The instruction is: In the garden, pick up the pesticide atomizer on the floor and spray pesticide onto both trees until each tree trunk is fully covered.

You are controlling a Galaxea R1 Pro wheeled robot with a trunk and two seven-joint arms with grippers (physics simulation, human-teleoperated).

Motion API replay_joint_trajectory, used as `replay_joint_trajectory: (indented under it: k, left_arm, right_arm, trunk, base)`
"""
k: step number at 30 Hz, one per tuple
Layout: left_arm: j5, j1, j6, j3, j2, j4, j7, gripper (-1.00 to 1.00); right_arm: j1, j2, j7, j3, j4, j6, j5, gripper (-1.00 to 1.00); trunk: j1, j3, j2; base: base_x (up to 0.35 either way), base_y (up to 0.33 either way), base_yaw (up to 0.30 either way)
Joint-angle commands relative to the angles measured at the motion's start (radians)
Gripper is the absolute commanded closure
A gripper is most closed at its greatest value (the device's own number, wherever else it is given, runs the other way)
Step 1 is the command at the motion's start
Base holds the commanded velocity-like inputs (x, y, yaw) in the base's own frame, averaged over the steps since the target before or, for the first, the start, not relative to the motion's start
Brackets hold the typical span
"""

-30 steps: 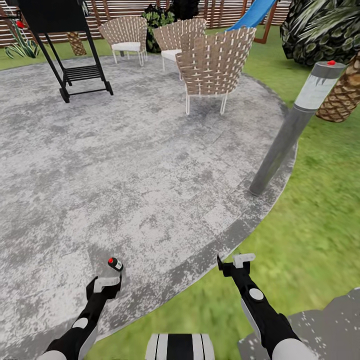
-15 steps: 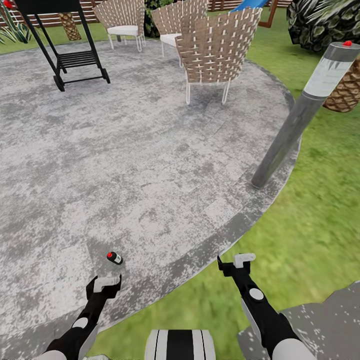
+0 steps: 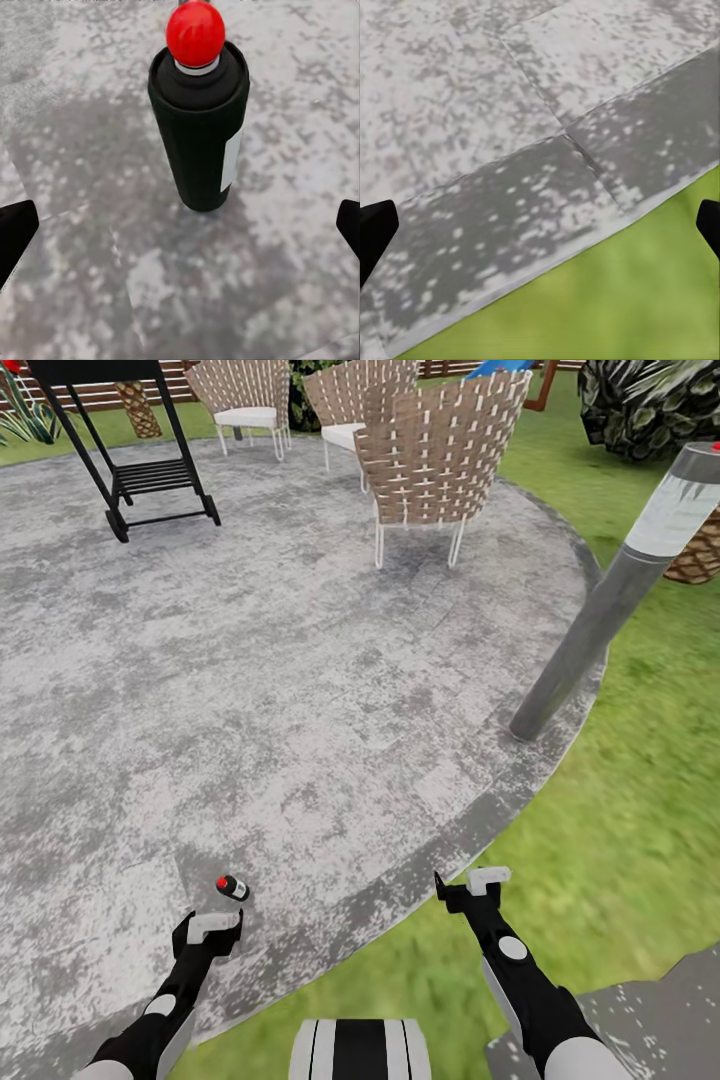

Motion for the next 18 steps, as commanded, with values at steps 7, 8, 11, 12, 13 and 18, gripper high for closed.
replay_joint_trajectory:
  k: [7, 8, 11, 12, 13, 18]
  left_arm:
    - [-0.003, 0.000, -0.003, 0.003, 0.000, -0.001, 0.000, -1.00]
    - [-0.002, 0.000, -0.003, 0.003, -0.001, -0.001, 0.000, -1.00]
    - [-0.002, 0.000, -0.003, 0.002, -0.001, 0.000, 0.000, -1.00]
    - [-0.002, 0.000, -0.004, 0.002, -0.001, 0.000, 0.000, -1.00]
    - [-0.002, 0.000, -0.004, 0.002, -0.001, 0.000, 0.000, -1.00]
    - [-0.002, 0.000, -0.004, 0.002, -0.002, 0.000, 0.000, -1.00]
  right_arm:
    - [0.000, 0.001, 0.001, -0.001, 0.000, -0.002, 0.009, -1.00]
    - [0.000, 0.001, 0.001, -0.001, 0.000, -0.002, 0.009, -1.00]
    - [0.000, 0.001, 0.001, -0.001, 0.000, -0.002, 0.009, -1.00]
    - [0.000, 0.001, 0.001, -0.001, 0.000, -0.002, 0.009, -1.00]
    - [0.000, 0.000, 0.001, -0.001, 0.000, -0.002, 0.009, -1.00]
    - [-0.001, 0.000, 0.001, -0.002, 0.000, -0.002, 0.009, -1.00]
  trunk:
    - [0.000, -0.001, 0.000]
    - [0.000, -0.001, 0.000]
    - [0.000, -0.001, 0.000]
    - [0.000, -0.001, 0.000]
    - [0.000, -0.001, 0.000]
    - [0.000, -0.001, 0.000]
  base:
    - [0.052, 0.011, 0.000]
    - [0.188, 0.002, 0.000]
    - [0.262, 0.001, 0.000]
    - [0.206, 0.000, 0.000]
    - [0.132, 0.000, 0.000]
    - [0.044, -0.002, 0.000]
